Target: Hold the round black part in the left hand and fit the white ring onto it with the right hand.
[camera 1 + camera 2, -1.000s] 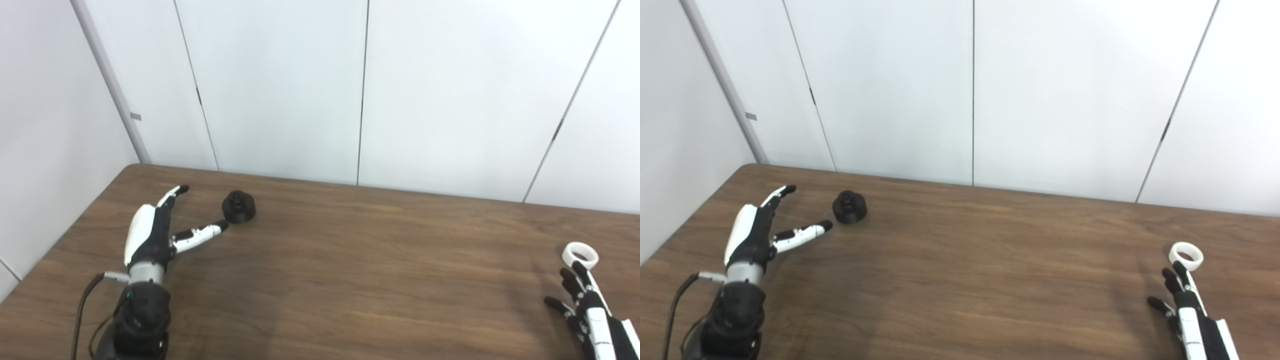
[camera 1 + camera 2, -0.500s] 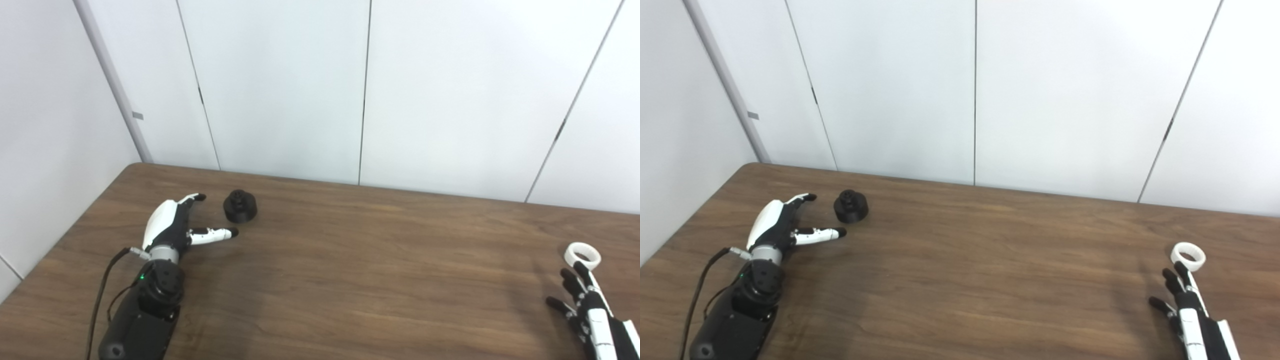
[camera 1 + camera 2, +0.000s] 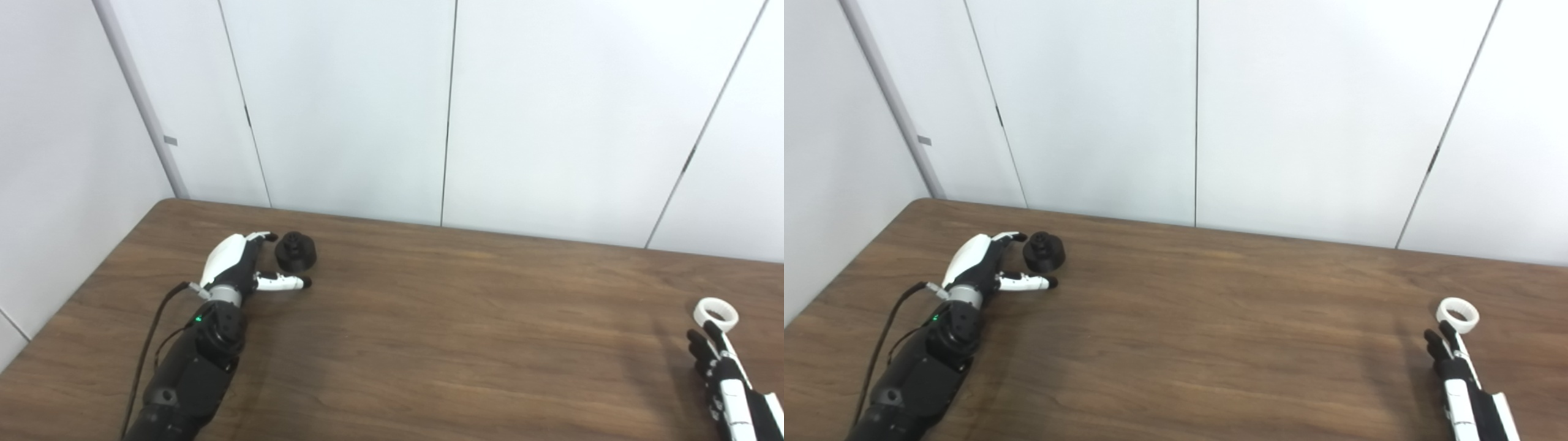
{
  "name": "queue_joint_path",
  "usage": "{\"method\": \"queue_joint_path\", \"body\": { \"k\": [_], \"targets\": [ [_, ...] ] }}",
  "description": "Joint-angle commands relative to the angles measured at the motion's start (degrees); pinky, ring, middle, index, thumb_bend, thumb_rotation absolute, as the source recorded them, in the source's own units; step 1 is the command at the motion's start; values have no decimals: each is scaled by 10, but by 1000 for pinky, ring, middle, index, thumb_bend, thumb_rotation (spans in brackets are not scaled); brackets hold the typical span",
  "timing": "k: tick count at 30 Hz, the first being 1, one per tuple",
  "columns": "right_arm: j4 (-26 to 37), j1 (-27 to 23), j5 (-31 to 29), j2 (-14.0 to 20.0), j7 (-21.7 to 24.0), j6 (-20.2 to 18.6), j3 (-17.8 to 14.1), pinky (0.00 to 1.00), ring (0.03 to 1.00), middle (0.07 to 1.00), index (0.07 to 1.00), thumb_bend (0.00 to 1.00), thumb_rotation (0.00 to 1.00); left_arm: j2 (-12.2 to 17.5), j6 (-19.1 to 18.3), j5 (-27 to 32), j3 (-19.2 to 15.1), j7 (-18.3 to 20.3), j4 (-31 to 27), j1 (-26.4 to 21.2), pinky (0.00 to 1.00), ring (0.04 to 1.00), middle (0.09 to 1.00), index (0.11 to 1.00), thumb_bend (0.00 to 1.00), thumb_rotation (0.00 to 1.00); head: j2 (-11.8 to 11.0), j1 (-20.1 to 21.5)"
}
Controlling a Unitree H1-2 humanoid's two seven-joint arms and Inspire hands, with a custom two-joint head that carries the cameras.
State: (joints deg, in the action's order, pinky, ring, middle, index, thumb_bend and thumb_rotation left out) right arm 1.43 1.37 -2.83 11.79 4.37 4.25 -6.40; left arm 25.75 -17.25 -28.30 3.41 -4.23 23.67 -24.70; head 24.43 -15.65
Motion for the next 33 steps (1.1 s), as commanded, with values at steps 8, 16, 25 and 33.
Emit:
{"method": "queue_joint_path", "body": {
  "k": [8, 16, 25, 33],
  "targets": [
    [-24, 20, 2, -14, -4, 0, 6, 1000, 949, 925, 969, 470, 1000, 20, 9, -13, 6, -17, 19, -48, 1000, 1000, 974, 841, 1000, 344, 1, 0],
    [-17, 24, 5, -13, -3, -2, 6, 1000, 949, 923, 964, 478, 1000, 15, 16, -11, 4, -32, 38, -56, 1000, 1000, 950, 809, 989, 320, 2, 3],
    [-12, 29, 3, -14, -2, -8, 5, 1000, 946, 920, 958, 489, 1000, 12, 16, -7, 3, -45, 43, -55, 1000, 987, 930, 780, 962, 294, 5, 4],
    [-11, 32, 10, -15, -6, -10, 5, 1000, 932, 913, 953, 504, 1000, 10, 25, -3, 3, -47, 47, -56, 1000, 987, 925, 777, 957, 285, 5, 6]
  ]
}}
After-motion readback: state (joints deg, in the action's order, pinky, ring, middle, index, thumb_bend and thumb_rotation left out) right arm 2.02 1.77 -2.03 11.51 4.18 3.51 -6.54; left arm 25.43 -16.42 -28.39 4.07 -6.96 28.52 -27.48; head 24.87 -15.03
